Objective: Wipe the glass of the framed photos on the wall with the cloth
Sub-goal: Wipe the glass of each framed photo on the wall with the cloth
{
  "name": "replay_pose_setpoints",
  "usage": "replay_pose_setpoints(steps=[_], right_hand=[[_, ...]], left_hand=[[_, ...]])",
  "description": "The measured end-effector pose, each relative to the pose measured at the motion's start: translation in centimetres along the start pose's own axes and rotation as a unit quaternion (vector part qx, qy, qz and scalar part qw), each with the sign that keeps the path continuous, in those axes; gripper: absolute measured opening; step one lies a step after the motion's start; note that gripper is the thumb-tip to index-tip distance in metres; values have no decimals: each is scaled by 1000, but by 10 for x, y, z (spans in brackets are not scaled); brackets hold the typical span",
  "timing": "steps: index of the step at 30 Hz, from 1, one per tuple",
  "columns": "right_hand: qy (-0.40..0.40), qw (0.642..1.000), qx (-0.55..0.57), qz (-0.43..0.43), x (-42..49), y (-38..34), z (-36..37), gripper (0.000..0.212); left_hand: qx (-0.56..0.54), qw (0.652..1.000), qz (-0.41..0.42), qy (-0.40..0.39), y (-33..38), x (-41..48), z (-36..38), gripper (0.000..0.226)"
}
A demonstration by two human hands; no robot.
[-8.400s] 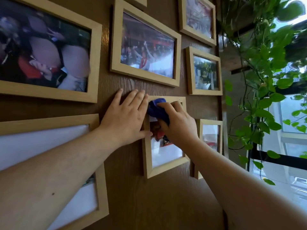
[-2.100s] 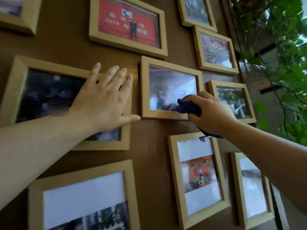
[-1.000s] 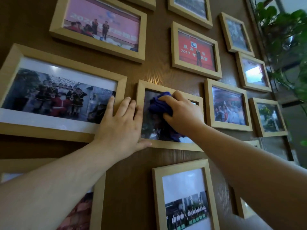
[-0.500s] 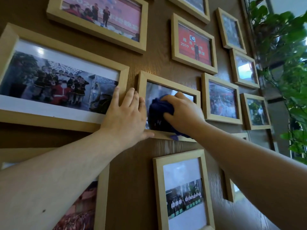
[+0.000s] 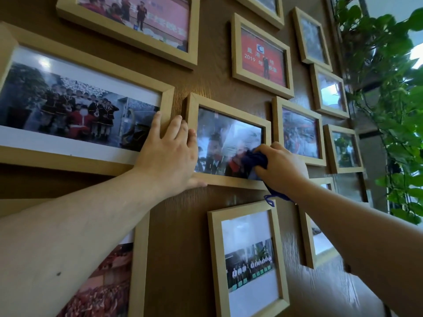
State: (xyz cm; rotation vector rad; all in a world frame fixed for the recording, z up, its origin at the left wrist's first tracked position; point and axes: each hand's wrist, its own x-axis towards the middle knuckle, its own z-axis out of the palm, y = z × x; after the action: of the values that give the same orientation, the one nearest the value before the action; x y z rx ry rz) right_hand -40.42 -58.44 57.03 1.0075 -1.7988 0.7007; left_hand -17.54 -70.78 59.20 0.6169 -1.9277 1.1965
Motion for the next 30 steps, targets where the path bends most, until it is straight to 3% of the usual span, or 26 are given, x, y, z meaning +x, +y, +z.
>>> replay_pose_setpoints(steps=[3, 8, 13, 22, 27, 30], right_hand=[[-10, 999, 30, -23, -5, -16, -1, 38], [-33, 985, 94, -143, -10, -75, -9, 33], [-66, 970, 172, -160, -7, -97, -15, 32], [-94, 982, 132, -98, -15, -23, -3, 30], [-113, 990, 44, -75, -15, 7, -2, 27], [-110, 992, -19, -64, -20, 18, -5, 37]], left_hand=[[-2, 1000, -4, 4, 2, -1, 1, 114], [-6, 1000, -11, 11, 4, -1, 3, 109], [-2, 1000, -8, 10, 3, -1, 2, 102], [15, 1000, -11, 2, 4, -1, 2, 113], [24, 1000, -12, -4, 5, -1, 2, 114], [28, 999, -19, -9, 5, -2, -1, 114]])
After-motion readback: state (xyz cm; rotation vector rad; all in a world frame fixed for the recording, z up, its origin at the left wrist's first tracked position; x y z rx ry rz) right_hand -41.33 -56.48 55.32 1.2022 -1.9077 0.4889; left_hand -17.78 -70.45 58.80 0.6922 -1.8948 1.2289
